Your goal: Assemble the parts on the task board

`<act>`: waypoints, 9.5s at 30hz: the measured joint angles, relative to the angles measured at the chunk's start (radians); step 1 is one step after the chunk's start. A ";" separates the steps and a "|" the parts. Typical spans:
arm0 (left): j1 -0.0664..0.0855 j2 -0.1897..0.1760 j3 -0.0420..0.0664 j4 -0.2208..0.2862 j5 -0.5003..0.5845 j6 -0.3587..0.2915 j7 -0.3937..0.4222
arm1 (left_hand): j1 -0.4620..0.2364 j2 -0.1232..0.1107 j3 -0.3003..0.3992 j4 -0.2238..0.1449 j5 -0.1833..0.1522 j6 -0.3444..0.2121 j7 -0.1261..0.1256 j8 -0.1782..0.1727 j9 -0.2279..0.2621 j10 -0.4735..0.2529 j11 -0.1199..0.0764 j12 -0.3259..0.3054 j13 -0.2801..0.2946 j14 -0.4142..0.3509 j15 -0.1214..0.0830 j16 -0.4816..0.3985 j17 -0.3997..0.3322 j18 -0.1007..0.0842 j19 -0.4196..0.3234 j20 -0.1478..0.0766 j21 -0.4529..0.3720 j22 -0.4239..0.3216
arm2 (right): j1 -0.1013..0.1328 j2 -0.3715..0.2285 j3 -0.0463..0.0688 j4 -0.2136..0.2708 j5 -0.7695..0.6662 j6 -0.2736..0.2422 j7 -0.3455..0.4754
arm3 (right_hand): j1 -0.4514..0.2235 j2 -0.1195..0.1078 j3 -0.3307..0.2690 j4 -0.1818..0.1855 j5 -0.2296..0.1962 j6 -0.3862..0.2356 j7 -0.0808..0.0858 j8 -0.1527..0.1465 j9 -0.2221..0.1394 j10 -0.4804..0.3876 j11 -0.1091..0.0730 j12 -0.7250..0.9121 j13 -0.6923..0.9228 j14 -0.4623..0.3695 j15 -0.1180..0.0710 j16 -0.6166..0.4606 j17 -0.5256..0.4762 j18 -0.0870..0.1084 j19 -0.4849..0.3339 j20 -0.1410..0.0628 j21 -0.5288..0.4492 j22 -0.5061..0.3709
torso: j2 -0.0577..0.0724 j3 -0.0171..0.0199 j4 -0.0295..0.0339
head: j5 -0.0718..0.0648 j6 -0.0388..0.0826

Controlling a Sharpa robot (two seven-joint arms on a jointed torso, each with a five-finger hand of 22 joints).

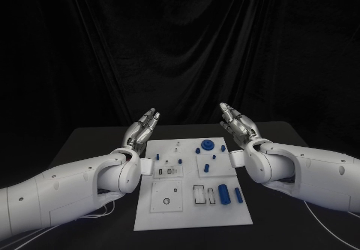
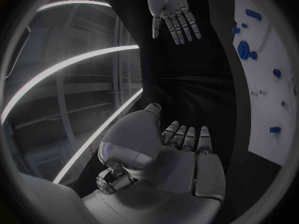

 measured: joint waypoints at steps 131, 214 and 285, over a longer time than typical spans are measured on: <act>0.208 -0.252 -0.100 0.171 0.094 0.586 0.101 | 0.140 -0.027 0.021 -0.054 0.134 0.221 0.089 0.053 0.025 0.128 0.217 0.356 0.038 0.146 0.208 0.202 0.039 0.030 0.177 0.212 0.162 0.091 | 0.309 -0.186 -0.078 0.122 -1.765 0.277 -0.671 | 0.509 -0.342 0.357 -0.122 -0.062 0.718 0.022 0.173 0.073 0.707 0.113 0.415 0.067 1.317 -0.120 1.192 0.638 -0.063 1.365 -0.111 1.417 1.232 | 0.291 -0.0918 0.1269 | -0.097 -0.073; 0.208 -0.244 -0.107 0.147 0.097 0.608 0.101 | 0.148 -0.027 0.053 -0.080 0.133 0.230 0.098 0.053 0.026 0.128 0.231 0.354 0.039 0.149 0.216 0.218 0.040 0.029 0.173 0.216 0.159 0.090 | 0.215 -0.093 -0.074 0.009 -1.712 0.133 -0.579 | 0.538 -0.353 0.654 -0.152 -0.156 0.986 0.096 0.221 0.201 1.068 0.140 0.251 0.071 1.406 -0.124 1.270 0.831 -0.079 1.415 -0.111 1.445 1.304 | 0.284 -0.0959 0.1264 | -0.065 -0.086; 0.208 -0.211 -0.107 0.119 0.103 0.617 0.102 | 0.148 -0.027 0.069 -0.086 0.133 0.238 0.106 0.053 0.026 0.127 0.238 0.355 0.039 0.146 0.221 0.222 0.040 0.015 0.173 0.216 0.159 0.090 | 0.248 0.153 -0.061 -0.217 -1.583 0.109 -0.517 | 0.512 -0.379 0.662 -0.160 -0.136 0.984 0.098 0.218 0.238 1.111 0.114 0.193 0.065 1.415 -0.133 1.270 0.856 -0.095 1.425 -0.122 1.451 1.304 | 0.283 -0.0958 0.1247 | -0.045 -0.072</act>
